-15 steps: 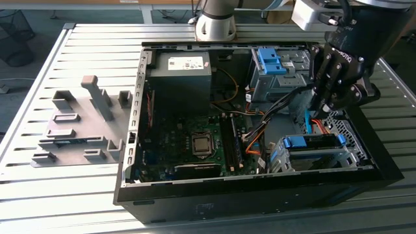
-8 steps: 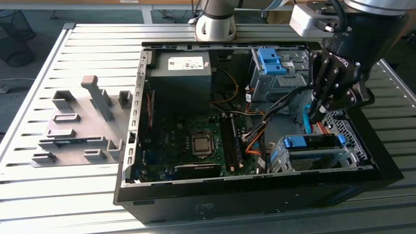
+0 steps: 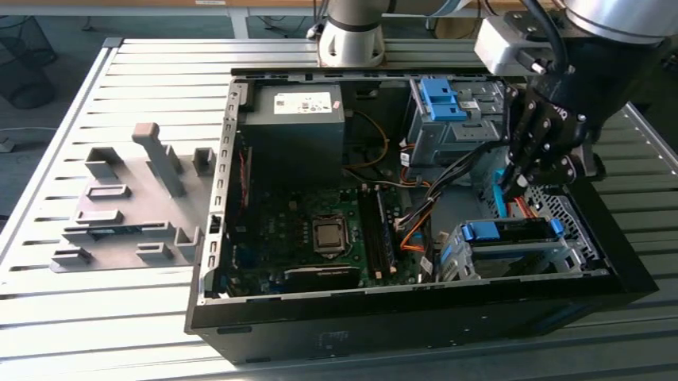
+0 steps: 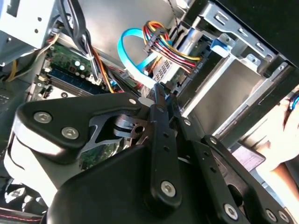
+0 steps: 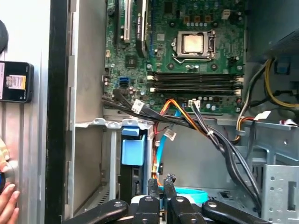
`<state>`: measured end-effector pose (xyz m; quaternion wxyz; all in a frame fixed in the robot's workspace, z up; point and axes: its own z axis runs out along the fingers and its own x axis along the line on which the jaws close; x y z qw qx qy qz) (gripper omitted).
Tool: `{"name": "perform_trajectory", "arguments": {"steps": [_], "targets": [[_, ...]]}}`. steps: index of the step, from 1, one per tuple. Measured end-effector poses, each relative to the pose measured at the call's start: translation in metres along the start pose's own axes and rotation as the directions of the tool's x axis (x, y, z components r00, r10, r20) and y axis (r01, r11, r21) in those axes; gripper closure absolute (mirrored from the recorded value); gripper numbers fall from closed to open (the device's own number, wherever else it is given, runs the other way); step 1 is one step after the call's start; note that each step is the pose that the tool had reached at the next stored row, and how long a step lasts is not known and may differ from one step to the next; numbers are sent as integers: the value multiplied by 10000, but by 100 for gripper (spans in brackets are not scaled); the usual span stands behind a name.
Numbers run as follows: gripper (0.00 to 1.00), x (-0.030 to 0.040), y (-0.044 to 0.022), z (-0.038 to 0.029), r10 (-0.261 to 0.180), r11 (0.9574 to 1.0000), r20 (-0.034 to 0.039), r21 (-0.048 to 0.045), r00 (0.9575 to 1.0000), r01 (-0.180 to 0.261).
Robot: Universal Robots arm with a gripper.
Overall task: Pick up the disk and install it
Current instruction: 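Insert the second disk wire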
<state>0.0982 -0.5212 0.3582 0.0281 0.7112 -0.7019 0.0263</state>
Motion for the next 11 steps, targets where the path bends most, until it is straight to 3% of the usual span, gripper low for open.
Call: {"name": "perform_trajectory", "arguments": {"steps": [3,5,6,9,10,11], "targets": [[84,67,1,50,0,10000,34,1,10000,0],[84,106,1,76,-1,10000,120,2,9999,1],[84,120,1,84,-1,10000,209,3,9998,1],[84,148,1,94,-2,10000,662,10,9978,1],[84,161,1,102,-2,10000,756,11,9971,2],[84,169,1,114,-2,10000,771,12,9970,1]]}}
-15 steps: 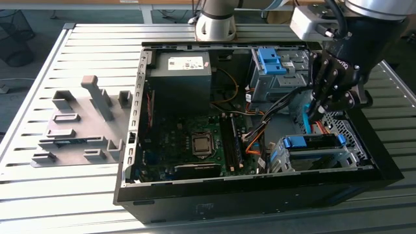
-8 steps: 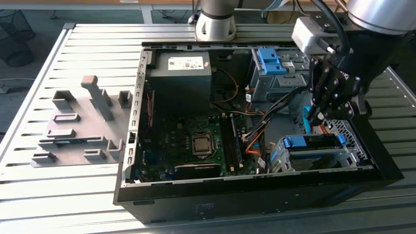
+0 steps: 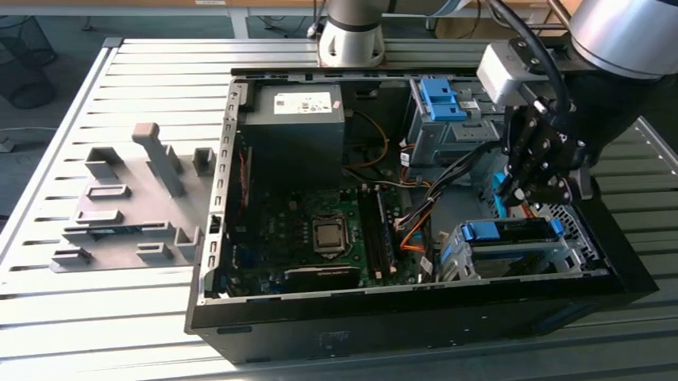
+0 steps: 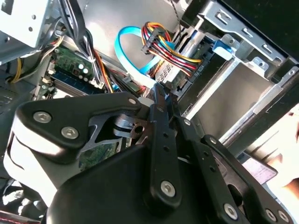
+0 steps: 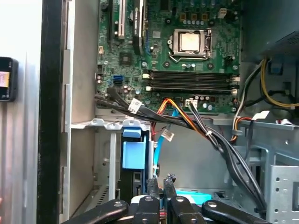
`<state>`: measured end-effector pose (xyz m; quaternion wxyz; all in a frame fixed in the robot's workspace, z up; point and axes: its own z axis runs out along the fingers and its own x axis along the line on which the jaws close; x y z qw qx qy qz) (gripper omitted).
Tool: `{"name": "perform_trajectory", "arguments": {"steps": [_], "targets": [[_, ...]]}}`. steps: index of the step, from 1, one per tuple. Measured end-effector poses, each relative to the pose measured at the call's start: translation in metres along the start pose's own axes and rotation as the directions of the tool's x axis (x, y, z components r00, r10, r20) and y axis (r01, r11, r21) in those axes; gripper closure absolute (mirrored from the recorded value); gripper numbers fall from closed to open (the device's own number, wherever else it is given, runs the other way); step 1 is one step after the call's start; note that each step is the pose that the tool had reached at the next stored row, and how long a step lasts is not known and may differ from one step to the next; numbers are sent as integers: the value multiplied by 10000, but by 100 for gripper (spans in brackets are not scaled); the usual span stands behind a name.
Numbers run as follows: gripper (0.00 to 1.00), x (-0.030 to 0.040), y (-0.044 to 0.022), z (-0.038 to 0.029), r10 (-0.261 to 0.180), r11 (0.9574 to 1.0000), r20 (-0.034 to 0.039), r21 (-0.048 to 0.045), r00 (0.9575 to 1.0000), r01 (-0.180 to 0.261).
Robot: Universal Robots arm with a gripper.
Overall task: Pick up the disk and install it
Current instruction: 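Insert the second disk wire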
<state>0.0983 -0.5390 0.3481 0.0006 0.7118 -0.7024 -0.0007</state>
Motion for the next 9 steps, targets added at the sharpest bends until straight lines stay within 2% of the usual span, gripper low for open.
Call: {"name": "perform_trajectory", "arguments": {"steps": [6,9], "targets": [[84,55,-2,55,-1,10000,-14,-1,10000,1],[84,88,-27,64,1,10000,-16,-29,10000,-1]]}}
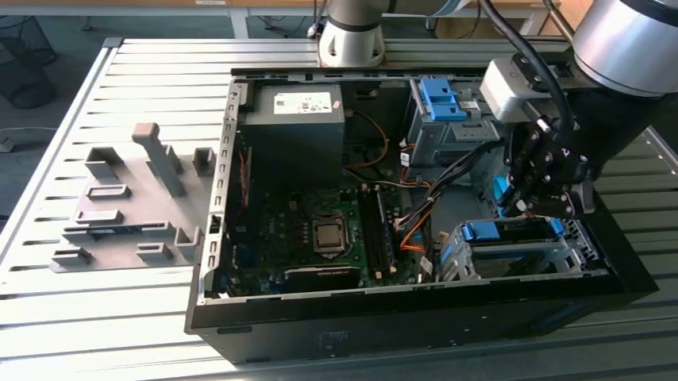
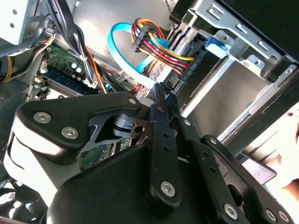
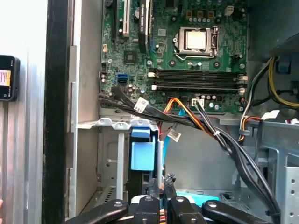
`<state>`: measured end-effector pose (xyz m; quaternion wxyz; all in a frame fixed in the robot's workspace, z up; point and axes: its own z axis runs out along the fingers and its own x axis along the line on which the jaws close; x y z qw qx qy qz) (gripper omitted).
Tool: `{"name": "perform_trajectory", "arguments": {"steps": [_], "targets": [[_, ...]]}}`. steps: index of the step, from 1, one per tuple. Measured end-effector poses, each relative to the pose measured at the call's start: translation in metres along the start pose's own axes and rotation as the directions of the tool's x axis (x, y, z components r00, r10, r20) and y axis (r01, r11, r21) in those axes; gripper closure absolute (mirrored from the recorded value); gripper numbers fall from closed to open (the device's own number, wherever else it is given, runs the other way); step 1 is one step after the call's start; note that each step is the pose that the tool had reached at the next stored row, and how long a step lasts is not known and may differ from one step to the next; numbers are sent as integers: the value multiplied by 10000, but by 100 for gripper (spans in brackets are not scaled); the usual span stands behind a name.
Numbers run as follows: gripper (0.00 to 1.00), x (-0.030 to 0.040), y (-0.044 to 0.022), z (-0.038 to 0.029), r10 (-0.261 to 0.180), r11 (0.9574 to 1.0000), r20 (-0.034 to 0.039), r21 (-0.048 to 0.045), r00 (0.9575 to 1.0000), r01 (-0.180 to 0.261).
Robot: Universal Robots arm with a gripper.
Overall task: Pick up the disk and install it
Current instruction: 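Insert the second disk wire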
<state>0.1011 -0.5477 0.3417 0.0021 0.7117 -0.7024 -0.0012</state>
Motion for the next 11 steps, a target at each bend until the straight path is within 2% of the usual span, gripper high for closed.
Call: {"name": "perform_trajectory", "arguments": {"steps": [2,9,11], "targets": [[84,3,-29,5,-1,10000,1,-50,10000,1],[84,59,-30,42,74,10000,13,-58,10000,-74],[84,73,-33,45,85,9999,46,-63,10000,-85]]}}
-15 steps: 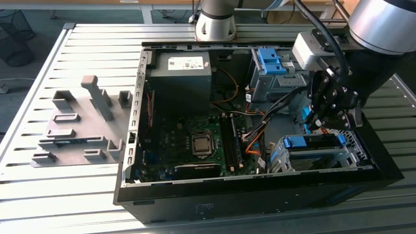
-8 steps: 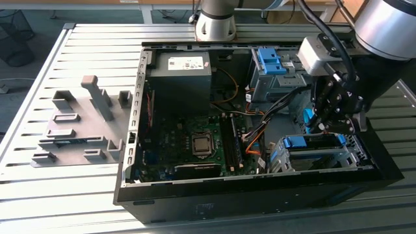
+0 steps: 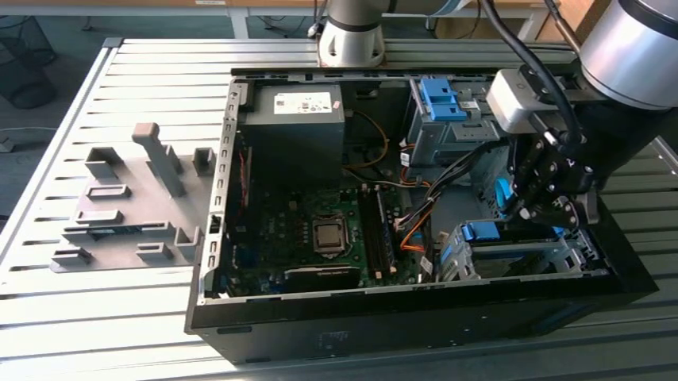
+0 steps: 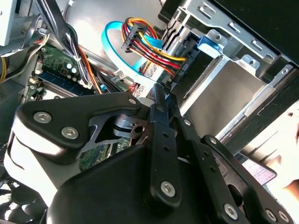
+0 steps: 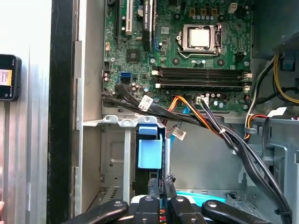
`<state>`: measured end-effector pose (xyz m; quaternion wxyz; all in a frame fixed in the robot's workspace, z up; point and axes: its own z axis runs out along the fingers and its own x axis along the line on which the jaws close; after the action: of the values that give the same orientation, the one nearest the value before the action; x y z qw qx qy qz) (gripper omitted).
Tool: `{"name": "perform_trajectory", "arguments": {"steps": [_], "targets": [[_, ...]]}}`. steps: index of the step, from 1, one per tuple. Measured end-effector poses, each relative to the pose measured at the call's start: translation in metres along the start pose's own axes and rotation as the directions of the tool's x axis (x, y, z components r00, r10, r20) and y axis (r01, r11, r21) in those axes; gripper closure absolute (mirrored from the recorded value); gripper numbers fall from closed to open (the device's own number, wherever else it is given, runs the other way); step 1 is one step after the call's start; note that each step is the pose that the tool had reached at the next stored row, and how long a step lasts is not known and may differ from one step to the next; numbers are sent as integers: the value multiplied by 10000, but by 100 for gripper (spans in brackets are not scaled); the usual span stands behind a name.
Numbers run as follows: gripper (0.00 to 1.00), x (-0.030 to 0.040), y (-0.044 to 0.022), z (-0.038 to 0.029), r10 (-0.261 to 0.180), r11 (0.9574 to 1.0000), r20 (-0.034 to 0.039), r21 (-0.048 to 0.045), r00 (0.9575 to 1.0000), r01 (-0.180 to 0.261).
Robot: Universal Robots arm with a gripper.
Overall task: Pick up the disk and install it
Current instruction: 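Insert the second disk wire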
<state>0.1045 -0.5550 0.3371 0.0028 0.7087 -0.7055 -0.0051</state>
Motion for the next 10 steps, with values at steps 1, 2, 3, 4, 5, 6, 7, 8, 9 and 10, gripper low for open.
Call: {"name": "perform_trajectory", "arguments": {"steps": [1,2,3,4,5,6,7,8,9,10], "targets": [[84,1,-1,3,4,10000,39,-3,10000,-4],[84,1,-1,6,9,10000,105,-6,9999,-9],[84,2,-2,8,9,10000,184,-6,9998,-9],[84,3,-2,9,9,10000,224,-6,9997,-9],[84,3,-2,8,10,10000,229,-7,9997,-9],[84,3,-2,8,9,10000,230,-7,9997,-9],[84,5,-3,9,9,10000,230,-7,9997,-9],[84,12,-7,9,7,10000,231,-7,9997,-7],[84,24,-11,9,7,10000,230,-7,9997,-7],[84,38,-14,10,10,10000,231,-7,9997,-9]]}}
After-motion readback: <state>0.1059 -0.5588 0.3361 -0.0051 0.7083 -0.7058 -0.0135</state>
